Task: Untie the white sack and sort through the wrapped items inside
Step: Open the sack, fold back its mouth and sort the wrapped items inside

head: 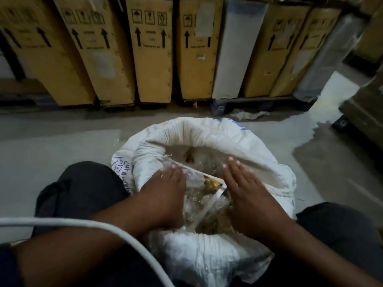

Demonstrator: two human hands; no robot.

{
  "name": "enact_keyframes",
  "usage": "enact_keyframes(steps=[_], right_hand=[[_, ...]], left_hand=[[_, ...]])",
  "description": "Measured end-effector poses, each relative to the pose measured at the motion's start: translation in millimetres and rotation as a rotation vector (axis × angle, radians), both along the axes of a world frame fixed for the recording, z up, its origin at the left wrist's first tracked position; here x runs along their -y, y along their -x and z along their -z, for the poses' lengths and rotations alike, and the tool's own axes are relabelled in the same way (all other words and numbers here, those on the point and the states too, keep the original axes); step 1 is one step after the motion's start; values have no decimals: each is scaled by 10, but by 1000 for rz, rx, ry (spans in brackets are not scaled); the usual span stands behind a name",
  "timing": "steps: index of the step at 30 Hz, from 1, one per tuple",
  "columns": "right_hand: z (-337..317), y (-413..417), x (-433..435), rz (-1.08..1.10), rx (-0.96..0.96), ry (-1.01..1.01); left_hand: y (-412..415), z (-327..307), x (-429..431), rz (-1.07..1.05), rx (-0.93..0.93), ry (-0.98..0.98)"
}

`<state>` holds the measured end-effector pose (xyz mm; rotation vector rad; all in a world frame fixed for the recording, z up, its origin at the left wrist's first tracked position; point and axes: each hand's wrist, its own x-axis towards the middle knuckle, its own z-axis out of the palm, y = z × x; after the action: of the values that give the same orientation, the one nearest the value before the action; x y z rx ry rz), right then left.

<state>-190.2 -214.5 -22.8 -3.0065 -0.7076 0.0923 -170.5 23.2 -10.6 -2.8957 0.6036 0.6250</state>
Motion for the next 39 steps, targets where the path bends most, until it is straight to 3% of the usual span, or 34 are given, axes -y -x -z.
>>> enact_keyframes(steps=[3, 5, 7, 11, 18, 25, 32, 36, 39], right_hand=[[13, -449, -236, -29, -42, -247], [170, -747, -232, -54, -37, -260], [365, -1006, -105, -70, -4, -192], [566, -1479, 216, -57, 117, -51], [675, -2082, 535, 0, 149, -20], [761, -2528, 1115, 83, 146, -17], [793, -2968, 1057, 110, 184, -146], [1126, -3057, 925, 79, 23, -161], [1318, -2969, 887, 108, -183, -100]], left_hand=[[-453, -24, 267, -111, -16, 358], [-667, 147, 338, -229, 14, 511], [-807, 406, 239, -291, 135, 487], [-993, 824, -240, -216, 397, 299], [-1423, 956, -500, -209, 542, 197], [-1953, 912, -846, -160, 495, 334], [-2373, 821, -1184, -183, 431, 341], [-2419, 972, -1192, -267, 281, 435], [-2356, 1157, -1091, -233, 197, 394]])
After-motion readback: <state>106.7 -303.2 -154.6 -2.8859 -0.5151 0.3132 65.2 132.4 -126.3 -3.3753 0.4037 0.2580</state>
